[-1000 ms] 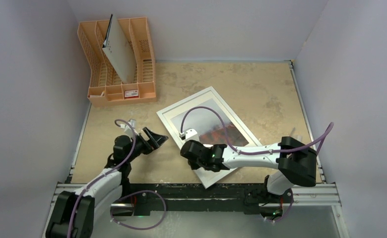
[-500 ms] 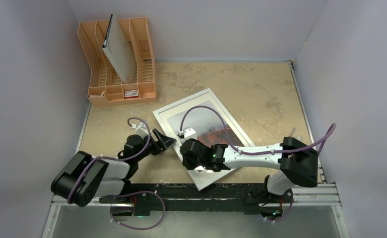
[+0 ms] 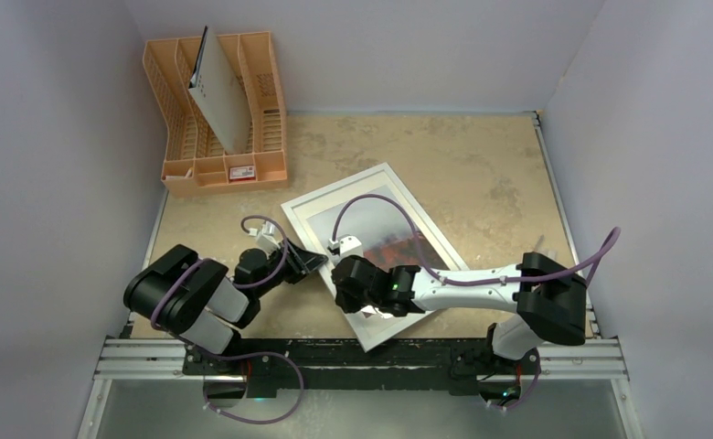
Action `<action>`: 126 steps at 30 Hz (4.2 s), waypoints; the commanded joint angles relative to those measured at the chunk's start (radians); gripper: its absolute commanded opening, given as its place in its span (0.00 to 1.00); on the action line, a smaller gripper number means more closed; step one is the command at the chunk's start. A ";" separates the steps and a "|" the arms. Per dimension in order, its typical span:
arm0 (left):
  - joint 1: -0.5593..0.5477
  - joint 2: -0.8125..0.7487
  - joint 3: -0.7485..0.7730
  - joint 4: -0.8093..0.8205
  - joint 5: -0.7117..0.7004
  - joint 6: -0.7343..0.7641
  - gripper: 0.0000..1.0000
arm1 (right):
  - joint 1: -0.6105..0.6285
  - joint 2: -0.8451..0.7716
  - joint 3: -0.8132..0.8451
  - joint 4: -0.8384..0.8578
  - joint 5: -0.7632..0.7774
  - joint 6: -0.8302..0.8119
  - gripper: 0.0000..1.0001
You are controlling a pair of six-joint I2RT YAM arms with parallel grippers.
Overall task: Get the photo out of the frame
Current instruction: Turn over the photo frame at the center of the board.
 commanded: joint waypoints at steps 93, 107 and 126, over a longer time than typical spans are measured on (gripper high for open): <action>0.122 -0.300 0.867 -1.269 0.014 0.475 0.00 | 0.407 -0.342 -0.520 0.930 0.593 -1.235 0.79; 0.126 -0.309 0.858 -1.266 0.046 0.455 0.00 | 0.407 -0.009 -0.535 1.480 0.757 -1.560 0.67; 0.126 -0.330 0.734 -1.125 0.107 0.390 0.36 | 0.407 -0.019 -0.467 1.329 0.773 -1.394 0.28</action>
